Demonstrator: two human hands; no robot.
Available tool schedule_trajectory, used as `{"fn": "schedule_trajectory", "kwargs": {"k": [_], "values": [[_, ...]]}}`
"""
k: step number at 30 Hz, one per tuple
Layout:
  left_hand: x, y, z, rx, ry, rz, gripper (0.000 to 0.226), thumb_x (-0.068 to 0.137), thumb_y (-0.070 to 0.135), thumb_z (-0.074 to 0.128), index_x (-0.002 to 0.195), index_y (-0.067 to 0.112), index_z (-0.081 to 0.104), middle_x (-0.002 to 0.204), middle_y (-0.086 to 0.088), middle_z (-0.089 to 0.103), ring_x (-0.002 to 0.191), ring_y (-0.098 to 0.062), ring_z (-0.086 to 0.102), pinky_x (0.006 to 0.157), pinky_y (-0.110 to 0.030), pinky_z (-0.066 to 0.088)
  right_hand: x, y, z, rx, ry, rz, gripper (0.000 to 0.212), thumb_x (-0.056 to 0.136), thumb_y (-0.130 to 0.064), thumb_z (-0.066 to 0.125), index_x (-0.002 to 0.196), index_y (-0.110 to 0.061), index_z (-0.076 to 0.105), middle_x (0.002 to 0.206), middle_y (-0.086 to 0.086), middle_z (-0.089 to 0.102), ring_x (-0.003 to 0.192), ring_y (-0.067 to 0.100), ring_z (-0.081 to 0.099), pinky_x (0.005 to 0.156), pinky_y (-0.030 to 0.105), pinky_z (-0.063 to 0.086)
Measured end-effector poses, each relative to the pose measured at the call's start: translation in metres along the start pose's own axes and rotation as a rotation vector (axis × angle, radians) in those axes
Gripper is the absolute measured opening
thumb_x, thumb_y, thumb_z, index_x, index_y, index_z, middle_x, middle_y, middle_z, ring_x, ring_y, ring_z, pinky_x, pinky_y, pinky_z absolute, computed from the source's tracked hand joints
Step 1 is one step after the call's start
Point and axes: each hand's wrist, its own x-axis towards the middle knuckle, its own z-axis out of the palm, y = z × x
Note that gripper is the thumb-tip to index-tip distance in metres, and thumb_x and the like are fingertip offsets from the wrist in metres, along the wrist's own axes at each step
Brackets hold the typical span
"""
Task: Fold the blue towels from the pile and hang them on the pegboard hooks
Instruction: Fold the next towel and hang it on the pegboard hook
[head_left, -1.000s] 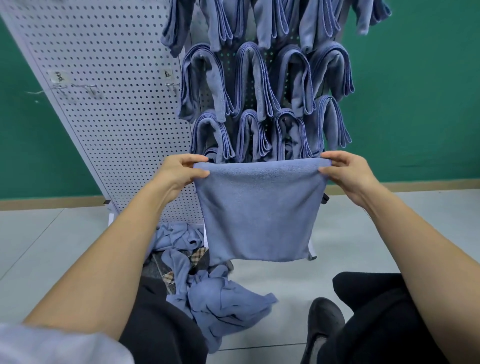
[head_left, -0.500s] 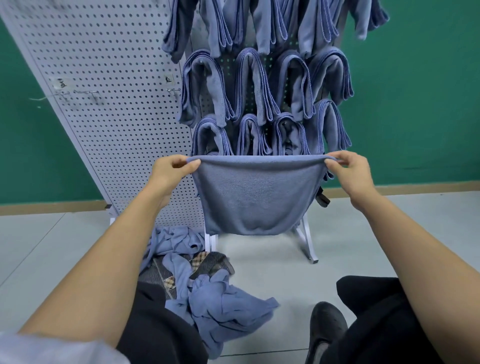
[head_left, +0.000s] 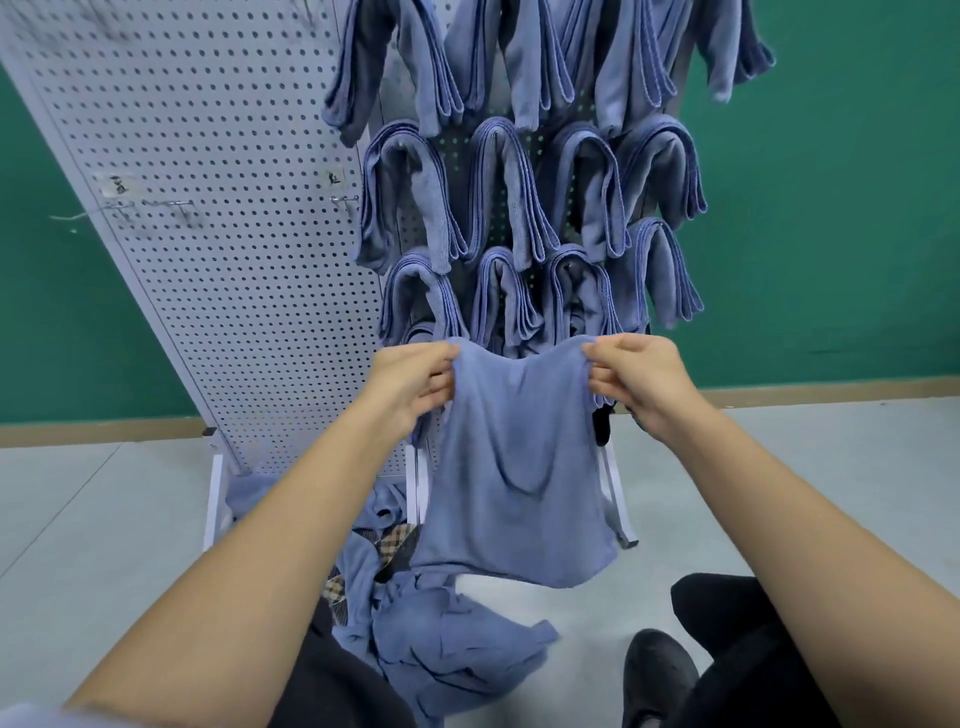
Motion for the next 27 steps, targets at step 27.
{"fn": "schedule_trajectory", "kwargs": {"k": [27], "values": [[-0.008,0.008,0.019,-0.135,-0.400,0.029,0.007,0.083,0.020,0.055,0.085,0.013,0.053,0.073,-0.001,0.044,0.070,-0.014,0.042,0.070,-0.029,0.037,0.005,0.018,0.003,-0.180,-0.330,0.098,0.058,0.082,-0.011,0.073,0.133,-0.016,0.046,0.122,0.001,0.057,0.098,0.010,0.059,0.078,0.023,0.048]]}}
